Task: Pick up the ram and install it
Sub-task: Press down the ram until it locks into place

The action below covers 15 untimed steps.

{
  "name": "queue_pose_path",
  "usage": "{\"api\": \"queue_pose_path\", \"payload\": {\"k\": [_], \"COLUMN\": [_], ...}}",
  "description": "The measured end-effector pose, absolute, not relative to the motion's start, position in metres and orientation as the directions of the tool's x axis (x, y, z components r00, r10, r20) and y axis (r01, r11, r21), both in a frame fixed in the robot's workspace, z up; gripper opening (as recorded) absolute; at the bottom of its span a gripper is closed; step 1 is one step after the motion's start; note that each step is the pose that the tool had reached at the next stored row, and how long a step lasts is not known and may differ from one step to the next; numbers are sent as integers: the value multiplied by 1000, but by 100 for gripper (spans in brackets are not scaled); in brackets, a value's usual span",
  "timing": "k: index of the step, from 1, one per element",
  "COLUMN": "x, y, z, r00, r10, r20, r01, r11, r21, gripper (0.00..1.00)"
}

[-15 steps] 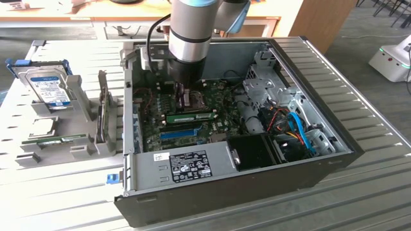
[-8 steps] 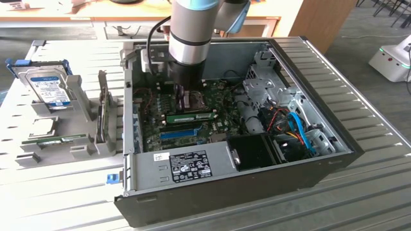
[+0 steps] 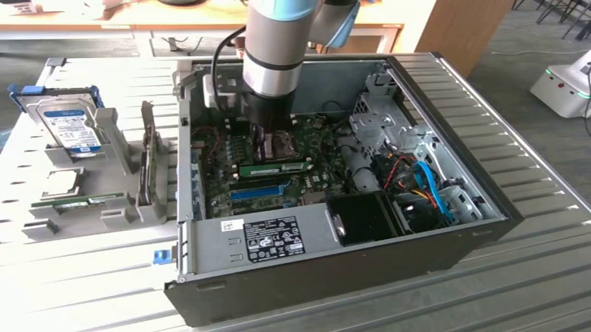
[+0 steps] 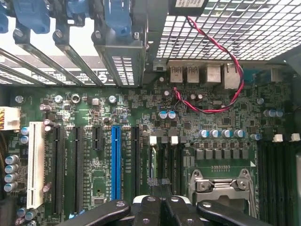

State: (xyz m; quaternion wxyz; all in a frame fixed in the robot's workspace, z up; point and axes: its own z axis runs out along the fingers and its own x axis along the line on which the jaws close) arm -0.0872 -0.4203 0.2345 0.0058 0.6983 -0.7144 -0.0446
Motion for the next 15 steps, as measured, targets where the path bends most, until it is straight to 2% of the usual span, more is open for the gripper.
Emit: {"api": "queue_pose_path", "payload": {"k": [15], "x": [-87], "y": [-421], "z": [229], "r00": [-25], "r10": [-998], "r20": [-54], "r01": [-997], "r11": [21], "r21": [72], "gripper": [11]}}
